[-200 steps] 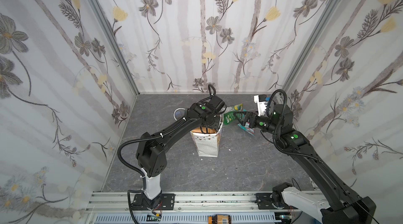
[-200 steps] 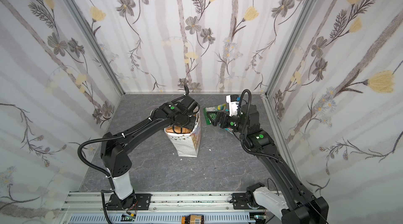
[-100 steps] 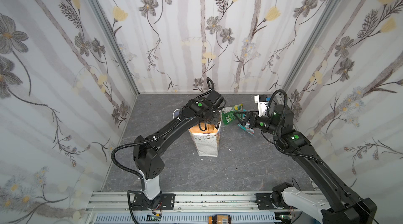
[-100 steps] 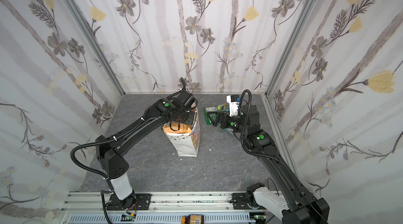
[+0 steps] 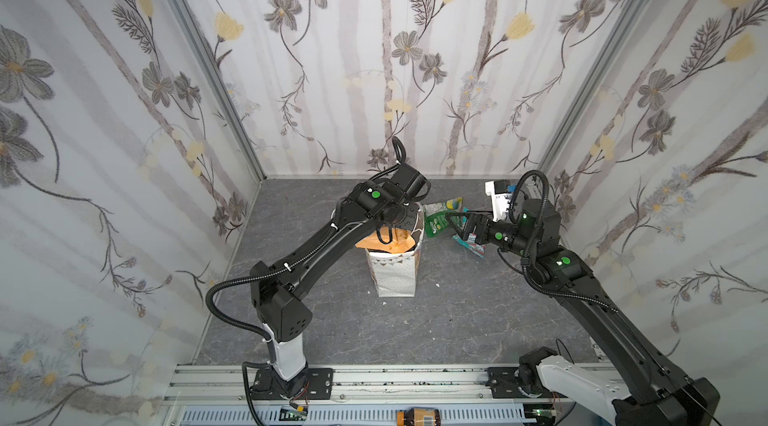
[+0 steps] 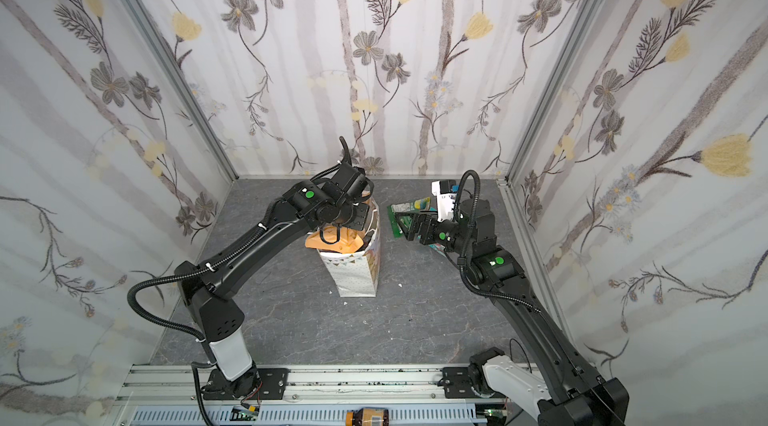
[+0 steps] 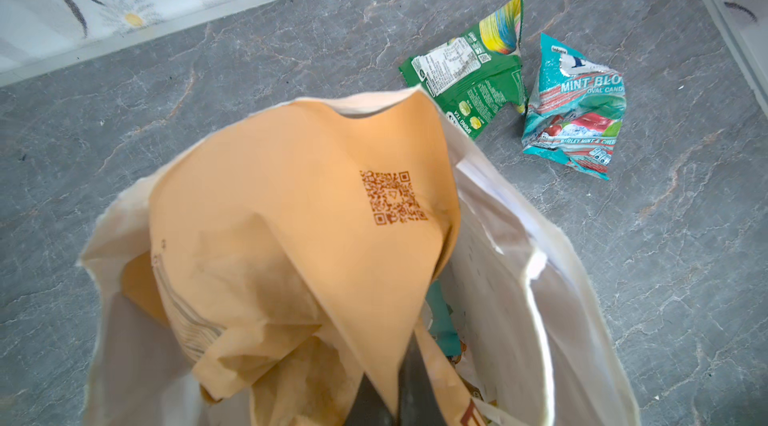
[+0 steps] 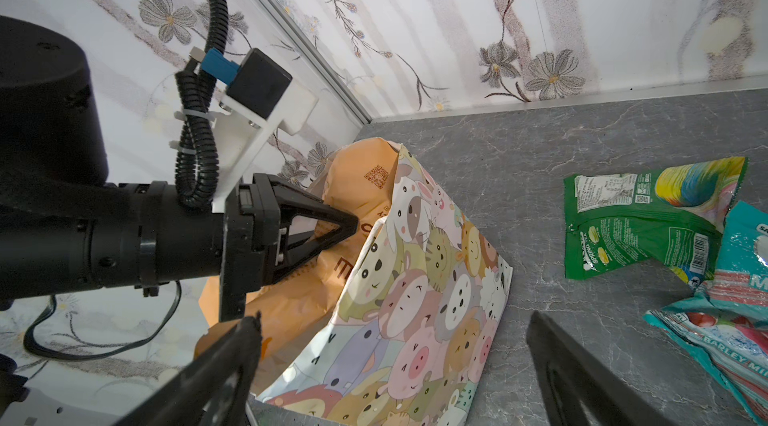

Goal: Take the snacks out of the paper bag
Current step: 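Lift the brown paper up while right gripper moves in to grasp it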

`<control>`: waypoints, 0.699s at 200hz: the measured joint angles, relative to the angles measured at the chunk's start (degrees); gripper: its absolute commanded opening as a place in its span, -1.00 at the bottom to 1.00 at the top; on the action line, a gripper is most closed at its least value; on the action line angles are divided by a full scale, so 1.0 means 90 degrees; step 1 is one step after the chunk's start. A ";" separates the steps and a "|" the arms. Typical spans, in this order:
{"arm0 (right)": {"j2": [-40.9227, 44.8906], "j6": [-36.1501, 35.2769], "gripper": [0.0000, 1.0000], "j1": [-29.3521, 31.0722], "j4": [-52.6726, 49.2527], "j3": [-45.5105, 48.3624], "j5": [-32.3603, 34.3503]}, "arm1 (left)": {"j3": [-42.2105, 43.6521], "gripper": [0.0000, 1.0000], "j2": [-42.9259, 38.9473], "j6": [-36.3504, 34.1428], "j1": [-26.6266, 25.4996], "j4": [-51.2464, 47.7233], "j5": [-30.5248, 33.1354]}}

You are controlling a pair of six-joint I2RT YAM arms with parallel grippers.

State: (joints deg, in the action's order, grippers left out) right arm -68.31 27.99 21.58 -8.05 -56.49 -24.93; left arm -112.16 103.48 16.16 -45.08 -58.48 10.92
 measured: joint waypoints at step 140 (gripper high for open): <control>0.0148 0.0593 0.99 0.0012 0.0000 -0.0784 -0.0044 | -0.0408 -1.00 -0.0687 -0.1124 -0.0294 0.0342 -0.0233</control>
State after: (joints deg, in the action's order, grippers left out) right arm -66.98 33.32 21.69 -8.05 -63.55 -25.32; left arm -115.83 97.30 6.04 -47.72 -55.40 8.82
